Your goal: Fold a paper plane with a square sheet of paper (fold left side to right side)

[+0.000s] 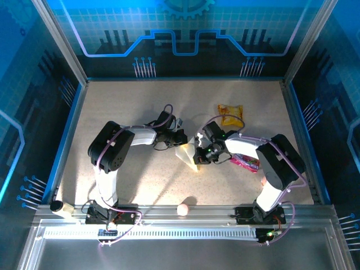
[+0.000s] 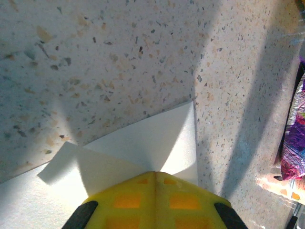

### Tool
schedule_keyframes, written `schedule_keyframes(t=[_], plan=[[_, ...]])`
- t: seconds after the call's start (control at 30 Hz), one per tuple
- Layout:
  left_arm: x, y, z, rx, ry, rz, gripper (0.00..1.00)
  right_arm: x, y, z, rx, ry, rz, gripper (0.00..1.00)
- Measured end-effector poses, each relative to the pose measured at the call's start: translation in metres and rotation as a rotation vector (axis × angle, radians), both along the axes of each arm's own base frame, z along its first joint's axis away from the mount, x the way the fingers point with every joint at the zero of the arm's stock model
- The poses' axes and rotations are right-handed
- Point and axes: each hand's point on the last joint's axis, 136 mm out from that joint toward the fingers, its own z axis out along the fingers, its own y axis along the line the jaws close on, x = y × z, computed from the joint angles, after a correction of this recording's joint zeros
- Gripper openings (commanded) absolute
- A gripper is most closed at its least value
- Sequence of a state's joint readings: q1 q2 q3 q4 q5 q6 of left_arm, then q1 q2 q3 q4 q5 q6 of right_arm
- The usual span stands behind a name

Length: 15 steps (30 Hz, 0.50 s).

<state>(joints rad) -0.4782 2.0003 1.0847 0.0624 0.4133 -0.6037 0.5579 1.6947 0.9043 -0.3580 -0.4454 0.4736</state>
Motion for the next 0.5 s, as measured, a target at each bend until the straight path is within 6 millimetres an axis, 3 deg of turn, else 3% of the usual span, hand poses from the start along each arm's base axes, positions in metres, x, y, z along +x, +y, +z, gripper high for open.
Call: schedule_keyframes(t=[0.2, 0.5], plan=[[0.0, 0.0, 0.0, 0.0, 0.0, 0.0, 0.0, 0.016, 0.012, 0.015, 0.042, -0.041, -0.007, 0.0], [0.0, 0.0, 0.0, 0.0, 0.0, 0.0, 0.0, 0.011, 0.02, -0.009, 0.024, 0.014, 0.001, 0.0]])
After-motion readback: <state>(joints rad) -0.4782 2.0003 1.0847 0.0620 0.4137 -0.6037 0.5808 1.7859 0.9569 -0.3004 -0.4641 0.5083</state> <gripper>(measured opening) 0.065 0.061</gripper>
